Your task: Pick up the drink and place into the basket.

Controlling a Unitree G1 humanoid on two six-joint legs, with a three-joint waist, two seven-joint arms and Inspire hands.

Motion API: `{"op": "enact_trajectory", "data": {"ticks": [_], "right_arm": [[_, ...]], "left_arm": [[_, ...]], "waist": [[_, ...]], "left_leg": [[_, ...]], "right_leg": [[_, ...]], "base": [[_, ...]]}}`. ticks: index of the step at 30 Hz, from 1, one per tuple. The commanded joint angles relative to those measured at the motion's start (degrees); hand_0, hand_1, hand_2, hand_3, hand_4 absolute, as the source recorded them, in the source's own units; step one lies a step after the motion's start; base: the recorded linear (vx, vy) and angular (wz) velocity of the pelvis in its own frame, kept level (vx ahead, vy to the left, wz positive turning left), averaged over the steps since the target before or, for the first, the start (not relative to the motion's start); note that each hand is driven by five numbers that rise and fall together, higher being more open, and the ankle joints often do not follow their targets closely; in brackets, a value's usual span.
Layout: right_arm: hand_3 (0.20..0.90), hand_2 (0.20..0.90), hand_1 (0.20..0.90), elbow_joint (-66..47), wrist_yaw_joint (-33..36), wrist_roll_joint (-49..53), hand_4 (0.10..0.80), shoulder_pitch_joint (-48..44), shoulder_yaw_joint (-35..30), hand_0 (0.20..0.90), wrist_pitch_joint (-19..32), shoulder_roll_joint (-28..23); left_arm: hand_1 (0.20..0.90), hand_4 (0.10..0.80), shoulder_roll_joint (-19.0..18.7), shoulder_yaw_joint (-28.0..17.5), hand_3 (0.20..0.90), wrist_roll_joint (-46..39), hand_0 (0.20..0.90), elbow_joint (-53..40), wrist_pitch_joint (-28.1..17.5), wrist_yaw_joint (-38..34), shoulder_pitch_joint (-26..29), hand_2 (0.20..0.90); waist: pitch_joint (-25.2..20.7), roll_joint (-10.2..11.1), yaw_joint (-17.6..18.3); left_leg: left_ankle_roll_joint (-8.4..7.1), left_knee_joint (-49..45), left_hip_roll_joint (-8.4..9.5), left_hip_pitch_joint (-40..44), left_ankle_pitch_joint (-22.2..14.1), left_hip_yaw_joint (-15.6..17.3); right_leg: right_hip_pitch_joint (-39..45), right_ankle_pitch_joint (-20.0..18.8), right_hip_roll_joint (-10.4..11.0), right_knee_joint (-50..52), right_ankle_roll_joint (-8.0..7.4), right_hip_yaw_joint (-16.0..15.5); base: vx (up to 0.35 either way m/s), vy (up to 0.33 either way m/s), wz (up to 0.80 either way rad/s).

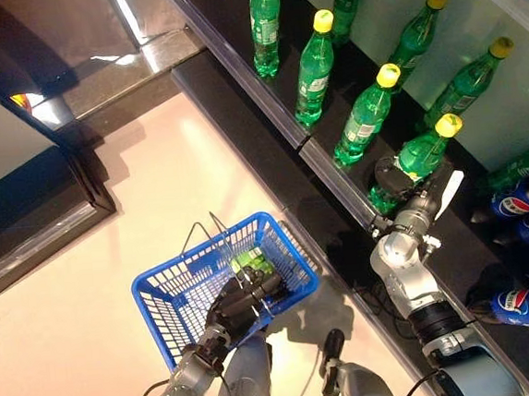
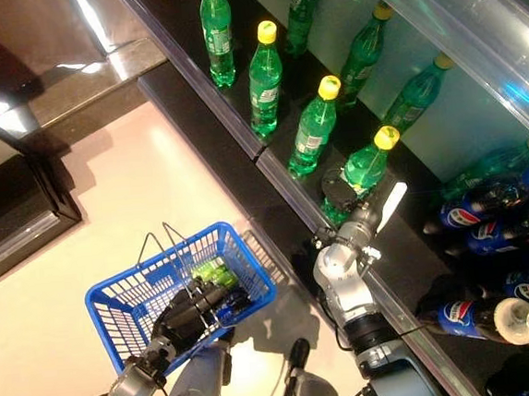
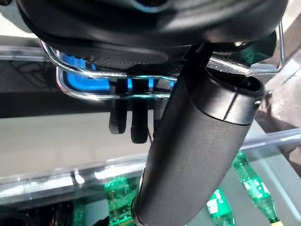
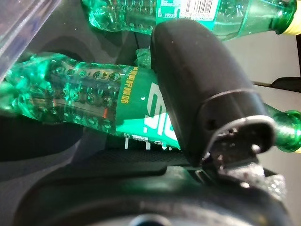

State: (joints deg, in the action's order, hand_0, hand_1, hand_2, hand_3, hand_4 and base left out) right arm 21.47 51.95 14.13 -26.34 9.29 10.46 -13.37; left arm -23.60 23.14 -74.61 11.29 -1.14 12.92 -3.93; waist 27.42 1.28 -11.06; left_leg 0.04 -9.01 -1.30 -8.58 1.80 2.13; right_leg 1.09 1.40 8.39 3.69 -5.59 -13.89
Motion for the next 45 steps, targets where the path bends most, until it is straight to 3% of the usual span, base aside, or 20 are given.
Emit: {"op": "enact_trajectory", "data": {"ticks": [1,11,22,36,45], "right_arm": [[0.200,0.300,0.300,-5.0,2.0,-2.3,0.100,-1.9,0.1,0.300,4.8,-0.9],[0.200,0.300,0.300,-8.8,4.2,-5.6,0.100,3.2,-0.2,0.300,4.1,-0.1],[0.200,0.300,0.300,-25.3,1.3,-14.5,0.100,12.6,0.5,0.300,5.3,-1.2],[0.200,0.300,0.300,-36.8,-17.1,-5.0,0.100,16.6,7.6,0.300,8.0,-2.6],[0.200,0.300,0.300,-34.4,-28.3,7.4,0.100,16.3,17.1,0.300,7.1,-0.7]], "left_arm": [[0.300,0.100,2.3,-1.4,0.200,0.9,0.300,-18.5,-4.0,12.2,2.8,0.300],[0.300,0.100,3.8,-1.6,0.200,2.0,0.300,-19.2,-2.8,12.7,-1.3,0.300],[0.300,0.100,5.7,-1.1,0.200,2.2,0.300,-20.7,-5.5,13.6,-7.3,0.300],[0.300,0.100,6.8,1.0,0.200,2.2,0.300,-21.5,-8.1,13.3,-7.6,0.300],[0.300,0.100,6.8,5.6,0.200,2.2,0.300,-23.0,-6.7,15.5,-5.8,0.300]], "waist": [[-7.7,0.1,-1.4],[-10.3,-0.5,-0.9],[-14.7,-1.1,2.0],[-16.3,-1.2,4.6],[-14.8,-1.3,4.3]], "left_leg": [[-4.92,-3.1,-5.40,0.6,-1.9,-6.6],[-5.10,-1.8,-6.11,4.0,-1.5,-5.2],[-4.94,0.4,-6.16,8.7,-1.6,-1.6],[-4.92,0.4,-5.99,10.9,-1.7,1.2],[-5.25,-4.6,-5.97,9.1,-2.9,1.2]], "right_leg": [[1.2,-8.8,6.8,-3.0,-5.32,1.3],[3.2,-8.3,7.0,-2.8,-5.50,1.1],[4.7,-7.0,6.8,-2.5,-5.10,2.8],[5.1,-5.4,6.0,-1.2,-3.55,3.9],[4.8,-4.7,6.4,1.5,-2.70,3.1]], "base": [[0.058,0.017,0.00],[0.050,0.029,-0.01],[0.018,0.064,-0.09],[-0.023,0.037,-0.06],[0.002,0.003,0.00]]}}
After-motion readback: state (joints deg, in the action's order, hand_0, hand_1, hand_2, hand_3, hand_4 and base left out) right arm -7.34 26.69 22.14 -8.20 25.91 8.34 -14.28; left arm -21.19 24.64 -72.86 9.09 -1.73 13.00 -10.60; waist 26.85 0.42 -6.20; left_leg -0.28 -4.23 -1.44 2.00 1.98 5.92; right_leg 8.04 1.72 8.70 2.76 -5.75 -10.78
